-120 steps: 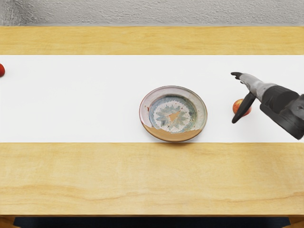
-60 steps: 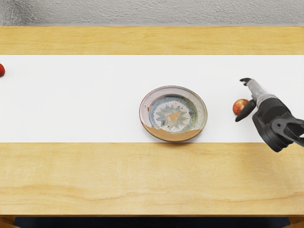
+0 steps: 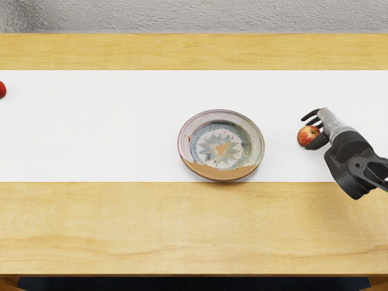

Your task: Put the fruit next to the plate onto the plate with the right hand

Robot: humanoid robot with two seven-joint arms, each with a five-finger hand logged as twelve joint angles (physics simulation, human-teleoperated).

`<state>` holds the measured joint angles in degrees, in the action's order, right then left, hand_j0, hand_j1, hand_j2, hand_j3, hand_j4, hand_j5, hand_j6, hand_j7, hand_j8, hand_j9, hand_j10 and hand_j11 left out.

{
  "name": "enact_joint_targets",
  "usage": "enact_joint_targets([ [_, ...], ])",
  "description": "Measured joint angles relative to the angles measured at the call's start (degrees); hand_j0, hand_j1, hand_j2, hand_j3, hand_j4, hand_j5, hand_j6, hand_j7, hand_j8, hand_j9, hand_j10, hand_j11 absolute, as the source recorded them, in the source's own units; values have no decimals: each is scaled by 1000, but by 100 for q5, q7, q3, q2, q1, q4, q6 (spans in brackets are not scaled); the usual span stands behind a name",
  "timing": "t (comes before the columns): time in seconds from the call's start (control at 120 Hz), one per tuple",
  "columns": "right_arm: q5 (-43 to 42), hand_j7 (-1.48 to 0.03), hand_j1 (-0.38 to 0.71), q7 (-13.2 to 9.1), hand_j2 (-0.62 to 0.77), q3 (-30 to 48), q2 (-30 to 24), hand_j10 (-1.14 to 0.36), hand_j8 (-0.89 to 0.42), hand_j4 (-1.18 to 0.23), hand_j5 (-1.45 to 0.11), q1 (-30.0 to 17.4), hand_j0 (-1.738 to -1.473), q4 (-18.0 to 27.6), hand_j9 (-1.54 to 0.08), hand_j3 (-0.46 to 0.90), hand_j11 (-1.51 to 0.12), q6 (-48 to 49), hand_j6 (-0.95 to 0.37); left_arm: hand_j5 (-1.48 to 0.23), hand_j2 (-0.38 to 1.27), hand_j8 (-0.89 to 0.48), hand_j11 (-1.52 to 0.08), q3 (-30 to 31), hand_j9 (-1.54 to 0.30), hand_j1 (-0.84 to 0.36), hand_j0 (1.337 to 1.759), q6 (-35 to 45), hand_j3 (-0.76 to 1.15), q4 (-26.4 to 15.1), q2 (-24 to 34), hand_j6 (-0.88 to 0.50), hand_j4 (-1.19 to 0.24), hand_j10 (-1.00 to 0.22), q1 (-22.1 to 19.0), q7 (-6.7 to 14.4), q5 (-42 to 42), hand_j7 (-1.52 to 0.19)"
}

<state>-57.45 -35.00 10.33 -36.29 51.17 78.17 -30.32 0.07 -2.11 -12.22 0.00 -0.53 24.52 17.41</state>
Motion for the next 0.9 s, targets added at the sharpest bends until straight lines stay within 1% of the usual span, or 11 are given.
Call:
enact_joint_targets([
  [0.1,5,-617,198,0,-73,7,-1,-472,-472,-471,-624,-18,-1657,8,-624,0,-624,3,-477,0,0,0,0,0,0,349,1658,0,0,0,0,0,0,0,1,0,0,0],
  [0.183,16,-642,209,-4,-53,20,8,-495,-459,-495,-645,-26,-1656,15,-646,-1,-645,3,-470,0,0,0,0,0,0,349,1658,0,0,0,0,0,0,0,0,0,0,0],
  [0.283,29,-685,224,-10,-36,32,15,-531,-437,-533,-683,-28,-1654,18,-687,-1,-685,13,-443,0,0,0,0,0,0,349,1658,0,0,1,0,0,0,0,0,0,0,0],
  [0.367,33,-731,240,-8,9,36,21,-568,-417,-572,-724,-29,-1653,25,-732,-1,-730,36,-432,0,0,0,0,0,0,349,1658,0,0,0,0,0,0,0,4,0,0,0],
  [0.542,32,-807,260,-10,19,40,19,-606,-369,-627,-797,-35,-1650,33,-814,-1,-812,62,-382,0,0,0,0,-1,0,349,1658,0,0,0,0,0,0,0,1,0,0,0],
  [0.583,39,-830,261,-8,38,44,15,-605,-366,-629,-825,-33,-1649,57,-842,0,-841,67,-374,0,0,0,0,-1,0,349,1658,0,0,0,0,0,0,0,0,0,0,0],
  [0.692,47,-894,272,-5,151,56,8,-653,-377,-661,-897,-32,-1650,99,-913,0,-913,77,-385,0,0,0,0,-1,0,349,1658,0,0,0,0,0,0,0,5,0,0,0],
  [0.792,70,-938,270,1,174,111,8,-677,-371,-653,-951,-33,-1649,114,-961,0,-967,84,-374,0,0,0,0,-1,0,349,1658,0,0,0,0,0,0,0,8,0,1,0],
  [0.825,90,-948,281,6,244,175,10,-673,-362,-650,-971,-34,-1649,119,-976,0,-983,88,-380,0,0,0,0,-1,0,349,1658,0,0,0,0,0,0,0,9,0,1,0],
  [0.867,108,-958,281,10,230,282,14,-669,-355,-631,-992,-37,-1650,145,-989,-1,-993,95,-376,0,0,0,0,-1,0,349,1658,0,0,0,0,0,0,0,5,0,0,0],
  [0.9,128,-966,287,12,252,390,10,-664,-347,-626,-1008,-43,-1650,209,-998,1,-1003,98,-369,0,0,0,0,-1,0,349,1658,0,0,0,0,0,0,0,8,0,0,0],
])
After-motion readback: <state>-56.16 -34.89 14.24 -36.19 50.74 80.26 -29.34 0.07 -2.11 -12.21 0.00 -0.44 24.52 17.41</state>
